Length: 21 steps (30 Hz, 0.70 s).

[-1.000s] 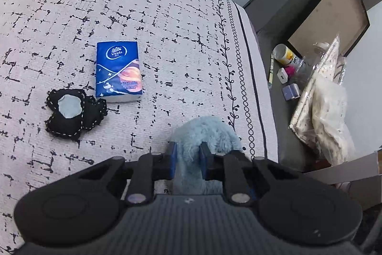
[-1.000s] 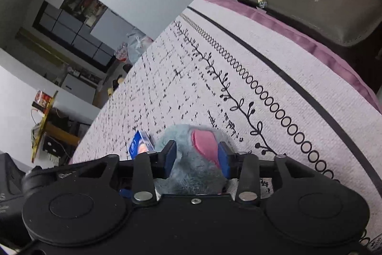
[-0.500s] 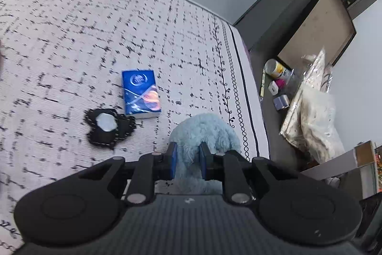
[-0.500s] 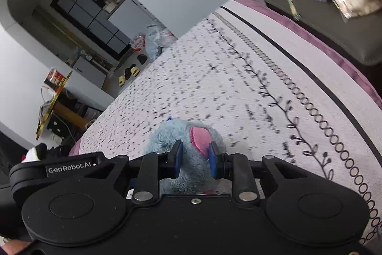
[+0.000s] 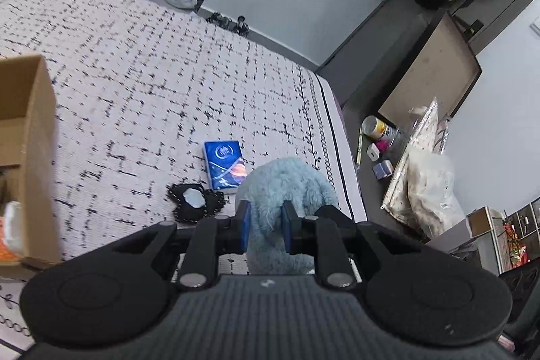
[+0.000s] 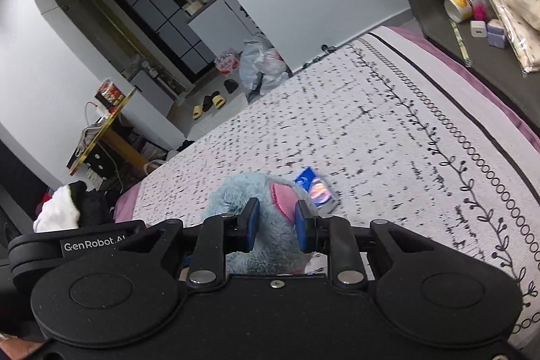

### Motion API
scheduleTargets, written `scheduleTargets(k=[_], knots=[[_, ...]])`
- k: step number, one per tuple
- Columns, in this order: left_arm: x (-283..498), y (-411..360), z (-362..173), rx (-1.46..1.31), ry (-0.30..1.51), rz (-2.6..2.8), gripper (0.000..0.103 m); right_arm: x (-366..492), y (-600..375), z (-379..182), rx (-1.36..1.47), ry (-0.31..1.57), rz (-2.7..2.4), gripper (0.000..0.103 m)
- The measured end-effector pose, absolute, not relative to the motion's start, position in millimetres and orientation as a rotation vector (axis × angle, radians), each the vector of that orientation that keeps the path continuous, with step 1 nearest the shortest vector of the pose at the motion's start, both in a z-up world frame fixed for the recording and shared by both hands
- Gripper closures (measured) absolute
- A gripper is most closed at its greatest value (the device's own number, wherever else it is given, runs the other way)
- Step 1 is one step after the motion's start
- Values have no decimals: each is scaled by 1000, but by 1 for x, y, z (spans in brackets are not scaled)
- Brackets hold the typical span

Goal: Organize soft objects
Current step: 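Carry the gray plush over the box and open both grippers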

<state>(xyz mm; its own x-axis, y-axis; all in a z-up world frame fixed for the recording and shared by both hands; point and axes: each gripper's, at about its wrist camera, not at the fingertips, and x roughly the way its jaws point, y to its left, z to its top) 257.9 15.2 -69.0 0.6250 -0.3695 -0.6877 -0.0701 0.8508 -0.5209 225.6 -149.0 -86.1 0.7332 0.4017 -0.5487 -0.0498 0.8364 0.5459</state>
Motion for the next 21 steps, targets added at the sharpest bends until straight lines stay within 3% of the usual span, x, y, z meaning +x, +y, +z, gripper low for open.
scheduleTargets(k=[21], knots=[[226, 102, -32, -506, 782, -197, 85, 205, -65, -46, 425, 652, 381, 80]])
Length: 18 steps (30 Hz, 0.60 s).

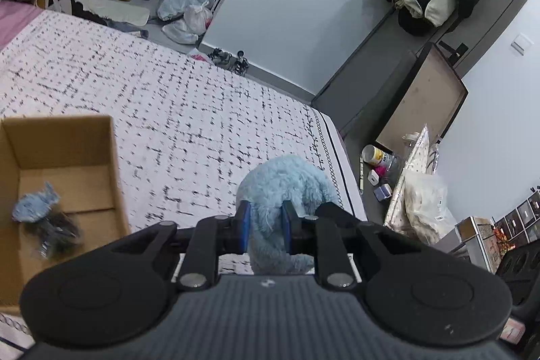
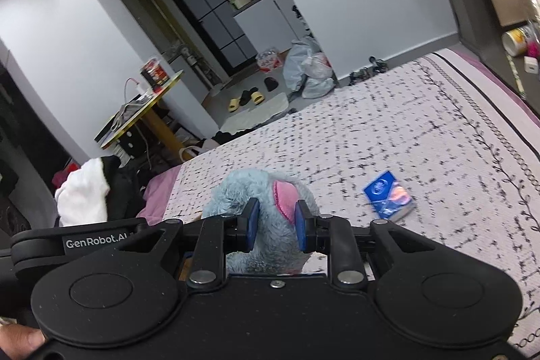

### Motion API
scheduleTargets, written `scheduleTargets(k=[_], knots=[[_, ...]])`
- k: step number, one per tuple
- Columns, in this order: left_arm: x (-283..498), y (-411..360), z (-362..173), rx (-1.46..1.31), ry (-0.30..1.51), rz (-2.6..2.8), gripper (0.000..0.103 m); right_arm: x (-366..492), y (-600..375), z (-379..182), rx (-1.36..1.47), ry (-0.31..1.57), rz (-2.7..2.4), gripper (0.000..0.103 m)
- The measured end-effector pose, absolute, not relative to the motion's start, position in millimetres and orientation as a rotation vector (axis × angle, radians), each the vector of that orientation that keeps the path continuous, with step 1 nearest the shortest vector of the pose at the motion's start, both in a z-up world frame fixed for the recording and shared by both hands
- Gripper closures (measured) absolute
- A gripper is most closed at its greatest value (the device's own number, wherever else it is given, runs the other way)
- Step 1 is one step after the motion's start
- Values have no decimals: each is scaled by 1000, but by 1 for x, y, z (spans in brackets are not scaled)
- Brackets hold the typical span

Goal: Organize soft objects
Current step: 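Carry the gray plush over the box and open both grippers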

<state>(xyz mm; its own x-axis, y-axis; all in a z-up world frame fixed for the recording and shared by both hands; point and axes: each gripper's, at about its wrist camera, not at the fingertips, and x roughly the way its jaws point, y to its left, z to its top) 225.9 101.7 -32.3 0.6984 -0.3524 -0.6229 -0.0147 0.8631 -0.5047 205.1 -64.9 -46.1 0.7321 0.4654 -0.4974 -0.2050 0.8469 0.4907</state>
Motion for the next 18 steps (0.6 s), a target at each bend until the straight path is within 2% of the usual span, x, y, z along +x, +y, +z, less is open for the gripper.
scheduleTargets(k=[18], knots=[[210, 204, -44, -568, 700, -131, 85, 215, 39, -37, 290, 669, 499, 80]])
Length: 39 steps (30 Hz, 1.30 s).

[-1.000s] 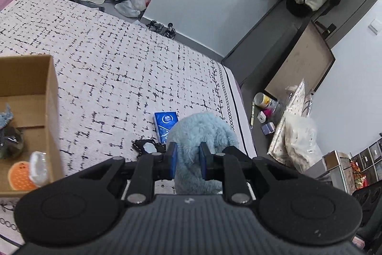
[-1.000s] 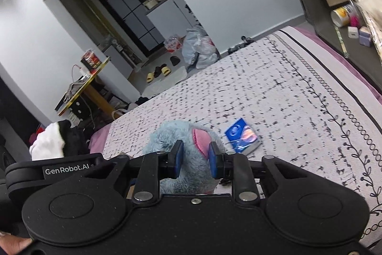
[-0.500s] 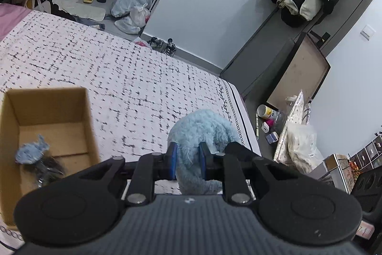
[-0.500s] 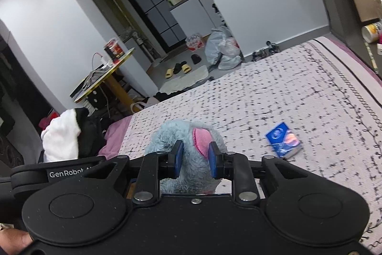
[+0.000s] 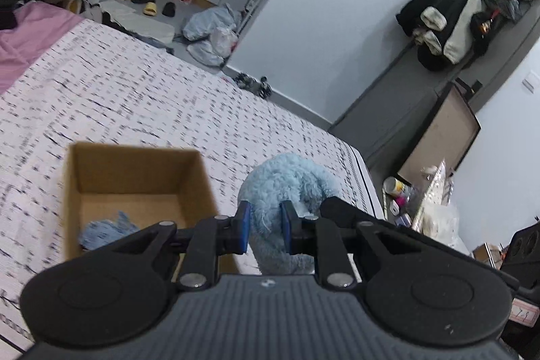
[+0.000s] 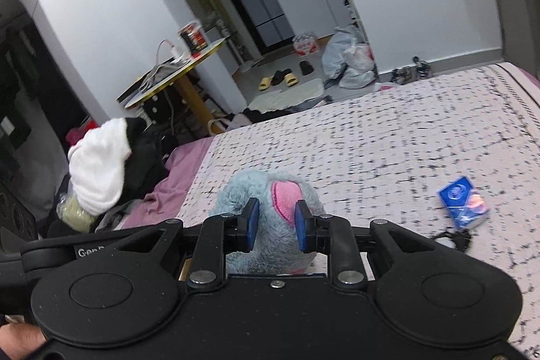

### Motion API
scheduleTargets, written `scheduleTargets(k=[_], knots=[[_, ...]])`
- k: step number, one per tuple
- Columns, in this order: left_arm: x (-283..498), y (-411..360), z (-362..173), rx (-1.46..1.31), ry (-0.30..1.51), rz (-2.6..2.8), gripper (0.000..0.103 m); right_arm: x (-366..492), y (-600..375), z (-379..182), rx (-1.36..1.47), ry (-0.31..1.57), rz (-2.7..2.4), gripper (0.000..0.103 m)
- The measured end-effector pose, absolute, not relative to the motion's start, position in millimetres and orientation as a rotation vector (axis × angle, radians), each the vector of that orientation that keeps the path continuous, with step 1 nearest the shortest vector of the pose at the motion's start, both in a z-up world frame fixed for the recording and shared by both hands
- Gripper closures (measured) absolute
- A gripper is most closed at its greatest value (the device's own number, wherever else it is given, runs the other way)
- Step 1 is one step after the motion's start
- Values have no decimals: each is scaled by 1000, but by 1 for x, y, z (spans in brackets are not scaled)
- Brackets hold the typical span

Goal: Organize soft objects
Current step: 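Carry the gray plush over the box and open both grippers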

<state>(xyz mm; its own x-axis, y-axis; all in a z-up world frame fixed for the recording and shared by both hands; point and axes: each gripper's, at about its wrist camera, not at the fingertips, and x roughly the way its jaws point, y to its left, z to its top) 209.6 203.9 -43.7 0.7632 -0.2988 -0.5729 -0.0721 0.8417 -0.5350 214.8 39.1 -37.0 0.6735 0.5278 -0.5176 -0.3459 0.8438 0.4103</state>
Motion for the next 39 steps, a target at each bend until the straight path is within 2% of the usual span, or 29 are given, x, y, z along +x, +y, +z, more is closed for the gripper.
scheduleTargets(k=[12, 23, 25, 27, 30, 34, 36, 39], knots=[[202, 267, -56, -629, 685, 14, 85, 225, 110, -48, 249, 713, 584, 80], [210, 283, -82, -708, 708, 86, 84, 235, 138, -56, 204, 727, 580, 79], [213, 278, -86, -690, 718, 120, 79, 239, 140, -59, 191, 743, 574, 75], [219, 274, -89, -658, 753, 149, 71, 242, 139, -61, 185, 762, 551, 56], [219, 270, -89, -638, 764, 168, 55, 242, 129, -61, 191, 756, 527, 51], [215, 267, -78, -605, 740, 186, 44, 242, 110, -62, 210, 782, 507, 44], [213, 263, -74, -590, 736, 192, 35, 241, 99, -60, 231, 789, 496, 34], [215, 254, -71, -565, 744, 187, 31, 240, 87, -57, 244, 785, 485, 22]])
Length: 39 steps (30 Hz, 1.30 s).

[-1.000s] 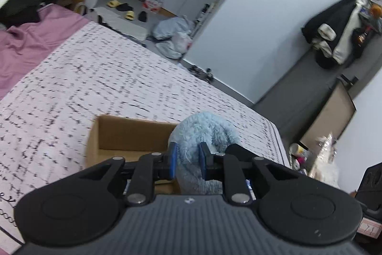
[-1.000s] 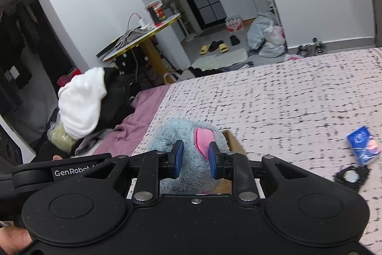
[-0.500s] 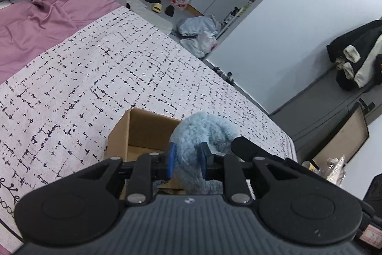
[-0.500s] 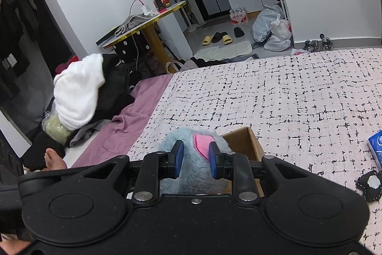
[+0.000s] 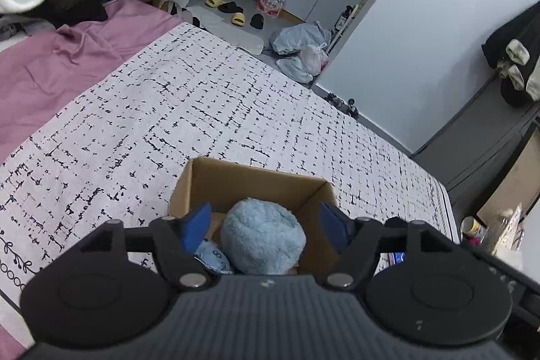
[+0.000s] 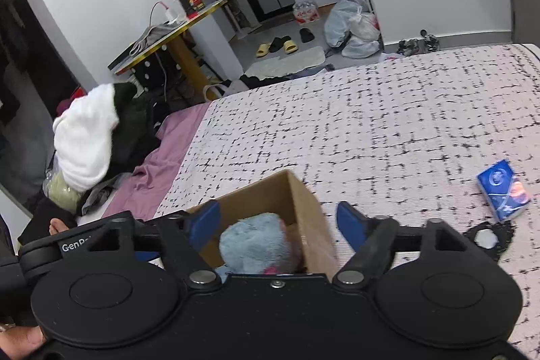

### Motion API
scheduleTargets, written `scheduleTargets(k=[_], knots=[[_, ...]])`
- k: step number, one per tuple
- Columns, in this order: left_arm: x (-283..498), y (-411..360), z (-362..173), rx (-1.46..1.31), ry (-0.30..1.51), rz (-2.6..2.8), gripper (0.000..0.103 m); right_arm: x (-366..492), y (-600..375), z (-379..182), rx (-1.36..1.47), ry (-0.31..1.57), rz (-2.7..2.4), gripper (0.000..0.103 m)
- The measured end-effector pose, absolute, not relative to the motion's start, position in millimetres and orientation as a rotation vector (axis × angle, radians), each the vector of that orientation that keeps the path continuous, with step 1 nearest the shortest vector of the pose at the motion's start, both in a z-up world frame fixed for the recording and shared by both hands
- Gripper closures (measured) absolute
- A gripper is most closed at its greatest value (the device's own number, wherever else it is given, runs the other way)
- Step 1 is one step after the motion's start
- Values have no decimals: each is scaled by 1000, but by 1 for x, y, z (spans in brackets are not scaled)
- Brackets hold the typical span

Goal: Organize soft objects
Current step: 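Carry the gray plush over the box and open both grippers, then move both tools toward the black lace pouch and blue tissue pack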

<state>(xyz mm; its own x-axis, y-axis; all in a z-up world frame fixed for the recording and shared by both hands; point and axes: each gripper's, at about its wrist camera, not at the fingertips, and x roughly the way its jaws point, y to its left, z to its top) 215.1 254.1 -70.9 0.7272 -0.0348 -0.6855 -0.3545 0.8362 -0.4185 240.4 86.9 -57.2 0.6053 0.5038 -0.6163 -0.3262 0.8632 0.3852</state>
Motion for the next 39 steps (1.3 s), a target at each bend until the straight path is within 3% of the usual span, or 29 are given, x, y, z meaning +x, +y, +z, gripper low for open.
scheduleTargets(k=[14, 39], knots=[[217, 197, -47, -395, 747, 153, 16, 239, 16, -36, 228, 767, 442, 8], [232, 82, -38, -247, 765, 69, 15, 236, -117, -26, 259, 749, 338, 3]])
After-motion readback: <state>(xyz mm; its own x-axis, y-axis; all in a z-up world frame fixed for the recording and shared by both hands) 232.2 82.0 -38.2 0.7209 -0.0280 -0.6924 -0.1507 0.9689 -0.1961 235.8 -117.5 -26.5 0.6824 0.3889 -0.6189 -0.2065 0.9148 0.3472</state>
